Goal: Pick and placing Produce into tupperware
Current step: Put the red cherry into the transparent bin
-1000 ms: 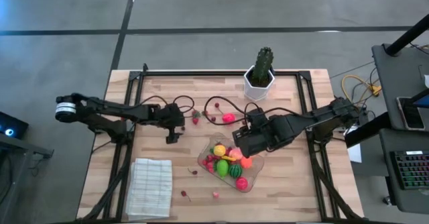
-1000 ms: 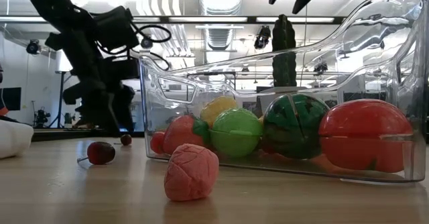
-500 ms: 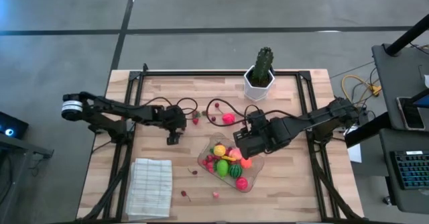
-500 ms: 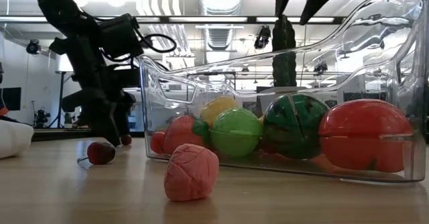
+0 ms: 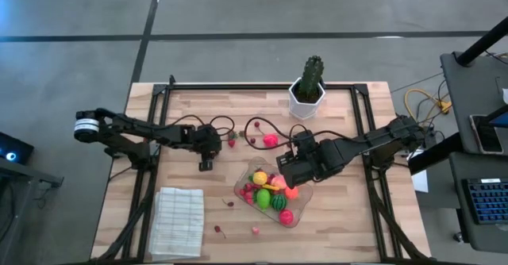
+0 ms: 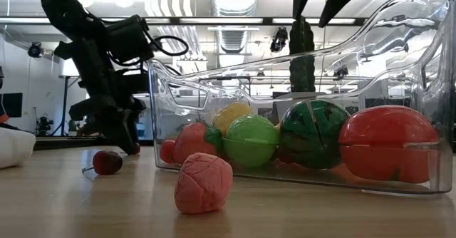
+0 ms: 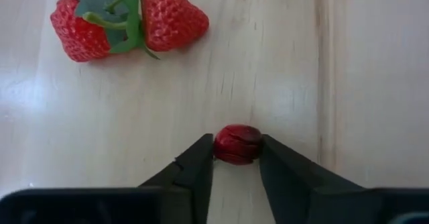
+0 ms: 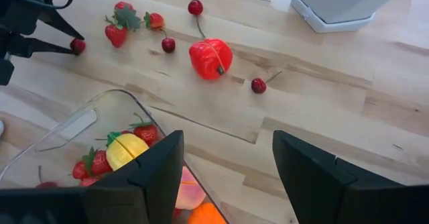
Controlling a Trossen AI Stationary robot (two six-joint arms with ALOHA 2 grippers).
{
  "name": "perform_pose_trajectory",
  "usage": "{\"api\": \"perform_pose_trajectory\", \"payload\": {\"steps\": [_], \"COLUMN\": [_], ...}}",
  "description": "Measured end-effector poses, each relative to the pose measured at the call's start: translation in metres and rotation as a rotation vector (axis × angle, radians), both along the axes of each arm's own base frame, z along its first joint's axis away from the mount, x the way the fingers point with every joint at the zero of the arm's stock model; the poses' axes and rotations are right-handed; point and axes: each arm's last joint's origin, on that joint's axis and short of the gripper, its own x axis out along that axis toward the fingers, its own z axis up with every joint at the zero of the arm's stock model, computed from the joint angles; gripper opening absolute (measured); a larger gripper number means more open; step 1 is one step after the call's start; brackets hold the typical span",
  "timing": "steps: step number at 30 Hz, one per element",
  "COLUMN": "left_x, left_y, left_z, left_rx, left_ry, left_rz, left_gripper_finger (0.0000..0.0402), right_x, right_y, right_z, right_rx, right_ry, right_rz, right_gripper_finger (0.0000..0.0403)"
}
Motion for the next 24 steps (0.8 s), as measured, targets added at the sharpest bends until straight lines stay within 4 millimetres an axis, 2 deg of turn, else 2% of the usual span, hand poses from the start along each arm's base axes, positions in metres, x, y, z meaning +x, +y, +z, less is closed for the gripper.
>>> {"api": "perform_pose_trajectory", "payload": {"steps": [6, 11, 15, 19, 24], "left_x": [0.0, 0.001, 0.008, 0.011, 0.009], "left_y": [0.0, 0.0, 0.0, -0.004, -0.016], "left_z": [0.0, 0.007, 0.028, 0.059, 0.106], "left_rx": [-0.002, -0.007, -0.035, -0.074, -0.217], "left_ry": [0.001, -0.023, -0.114, -0.218, -0.398], "left_rz": [-0.001, 0.02, 0.007, -0.02, -0.002], "left_gripper_finger": [0.0062, 0.0054, 0.0053, 0.0053, 0.0053], "right_x": [0.0, 0.0, 0.0, -0.003, -0.014], "right_y": [0.0, 0.0, 0.0, -0.001, 0.0], "right_z": [0.0, 0.0, 0.001, 0.003, 0.01], "right_rx": [0.0, 0.008, 0.035, 0.035, -0.013], "right_ry": [0.001, -0.013, -0.06, -0.099, -0.045], "right_rz": [0.0, -0.023, -0.101, -0.163, -0.067], "right_gripper_finger": [0.0221, 0.0221, 0.0221, 0.0221, 0.0221]}}
